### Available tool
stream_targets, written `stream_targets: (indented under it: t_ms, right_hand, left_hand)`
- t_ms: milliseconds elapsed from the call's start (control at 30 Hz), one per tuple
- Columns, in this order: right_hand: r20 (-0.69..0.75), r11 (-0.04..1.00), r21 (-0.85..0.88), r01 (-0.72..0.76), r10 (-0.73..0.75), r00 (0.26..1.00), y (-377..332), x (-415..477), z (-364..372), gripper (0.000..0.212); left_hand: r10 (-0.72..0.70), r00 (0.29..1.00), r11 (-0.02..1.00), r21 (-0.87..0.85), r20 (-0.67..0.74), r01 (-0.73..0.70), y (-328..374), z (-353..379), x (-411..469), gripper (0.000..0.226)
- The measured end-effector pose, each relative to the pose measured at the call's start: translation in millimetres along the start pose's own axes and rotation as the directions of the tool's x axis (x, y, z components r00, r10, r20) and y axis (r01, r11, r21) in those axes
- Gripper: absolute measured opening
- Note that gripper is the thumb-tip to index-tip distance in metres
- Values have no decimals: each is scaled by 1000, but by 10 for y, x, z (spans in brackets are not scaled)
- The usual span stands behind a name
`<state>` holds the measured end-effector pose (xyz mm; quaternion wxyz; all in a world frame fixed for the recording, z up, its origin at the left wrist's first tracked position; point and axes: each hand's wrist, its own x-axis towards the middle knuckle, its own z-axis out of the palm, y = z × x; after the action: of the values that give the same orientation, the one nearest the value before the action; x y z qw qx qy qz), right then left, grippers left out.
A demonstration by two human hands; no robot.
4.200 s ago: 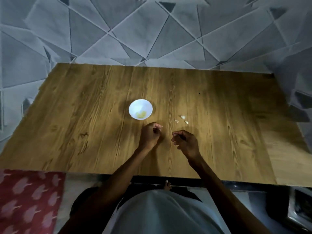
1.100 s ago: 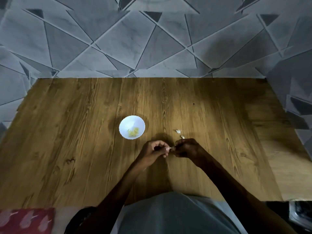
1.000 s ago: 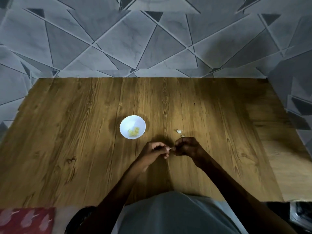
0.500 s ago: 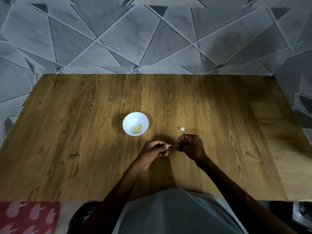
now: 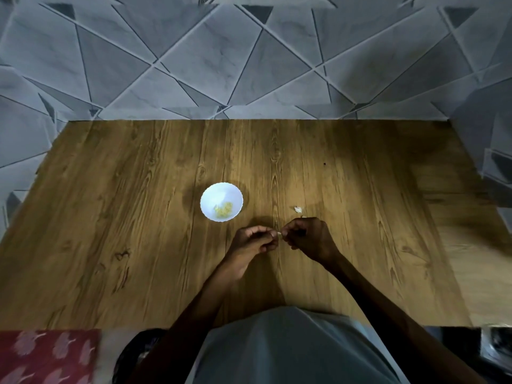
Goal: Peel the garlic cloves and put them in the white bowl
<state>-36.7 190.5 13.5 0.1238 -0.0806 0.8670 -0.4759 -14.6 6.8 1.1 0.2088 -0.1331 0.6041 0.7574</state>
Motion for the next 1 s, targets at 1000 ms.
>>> stream_targets:
  t_ms: [1000]
  right_hand:
    - [-53, 984, -105, 144, -151, 987, -107, 28, -36, 3]
  left_hand:
    - [36, 999, 968, 248, -31, -27, 184, 25, -6, 10]
